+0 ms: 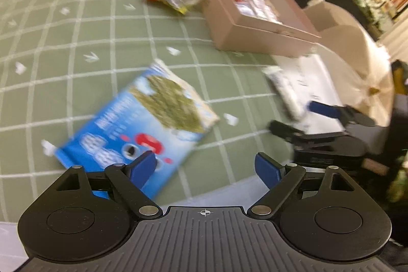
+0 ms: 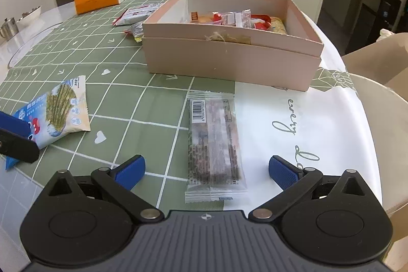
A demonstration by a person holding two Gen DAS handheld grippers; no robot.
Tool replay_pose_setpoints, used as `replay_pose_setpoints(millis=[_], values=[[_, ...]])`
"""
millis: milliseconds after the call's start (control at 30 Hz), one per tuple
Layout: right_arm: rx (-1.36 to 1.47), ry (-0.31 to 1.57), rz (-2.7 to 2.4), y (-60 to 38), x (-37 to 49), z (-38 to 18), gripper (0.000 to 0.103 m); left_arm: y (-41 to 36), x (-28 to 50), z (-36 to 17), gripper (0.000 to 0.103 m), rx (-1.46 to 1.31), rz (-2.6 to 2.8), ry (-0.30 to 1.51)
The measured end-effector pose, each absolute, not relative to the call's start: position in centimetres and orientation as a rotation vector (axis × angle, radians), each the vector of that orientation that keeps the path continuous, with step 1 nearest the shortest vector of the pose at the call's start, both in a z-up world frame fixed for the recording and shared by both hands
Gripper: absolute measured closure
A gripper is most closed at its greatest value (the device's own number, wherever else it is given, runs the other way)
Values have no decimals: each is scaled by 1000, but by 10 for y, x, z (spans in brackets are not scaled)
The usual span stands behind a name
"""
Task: Organize snacks
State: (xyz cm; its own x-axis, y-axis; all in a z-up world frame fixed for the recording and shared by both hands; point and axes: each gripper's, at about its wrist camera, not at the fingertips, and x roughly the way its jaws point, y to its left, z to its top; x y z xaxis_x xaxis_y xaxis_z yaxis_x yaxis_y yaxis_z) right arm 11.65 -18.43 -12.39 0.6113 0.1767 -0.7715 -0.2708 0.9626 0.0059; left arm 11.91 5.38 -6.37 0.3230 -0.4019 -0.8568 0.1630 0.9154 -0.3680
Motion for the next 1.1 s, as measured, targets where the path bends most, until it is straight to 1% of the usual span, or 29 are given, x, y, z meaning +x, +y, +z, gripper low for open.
replay_pose_setpoints(millis=[33,67,100,167,233,400,433,467,500,567,633,700,767,867,933,1000,1100], values=[[-118,874,263,-185,116,-124,0,54,118,-60,20,-223,-387,1179],[-119,873,265,-185,116,-124,0,54,117,-54,26,-189,-397,1155],[-120,874,266,-185,116,-124,0,54,115,-46,29,-128,-410,1124],[-121,873,267,-185,115,-124,0,55,113,-35,29,13,-439,1093],[-121,861,266,-186,112,-125,0,57,115,-33,29,134,-466,1104],[-114,851,256,-186,110,-125,0,62,131,-59,30,299,-479,1162],[-114,851,254,-186,110,-125,0,61,133,-65,29,310,-480,1183],[-113,850,253,-186,109,-125,0,58,134,-67,18,318,-495,1179],[-111,849,251,-186,109,-125,0,55,134,-68,11,318,-518,1184],[-108,844,247,-186,108,-125,0,47,135,-71,8,325,-545,1190],[-106,837,245,-186,106,-125,0,42,137,-70,9,339,-551,1179],[-106,833,245,-186,106,-126,0,44,142,-66,15,315,-552,1162],[-105,832,243,-186,106,-126,0,50,147,-63,19,310,-533,1148],[-102,828,240,-186,105,-126,0,55,158,-72,19,318,-519,1178],[-100,828,235,-185,105,-126,0,55,163,-79,18,279,-560,1201],[-101,831,233,-185,105,-126,0,54,163,-81,10,252,-607,1210],[-100,835,231,-185,106,-126,0,43,153,-86,6,329,-617,1183]])
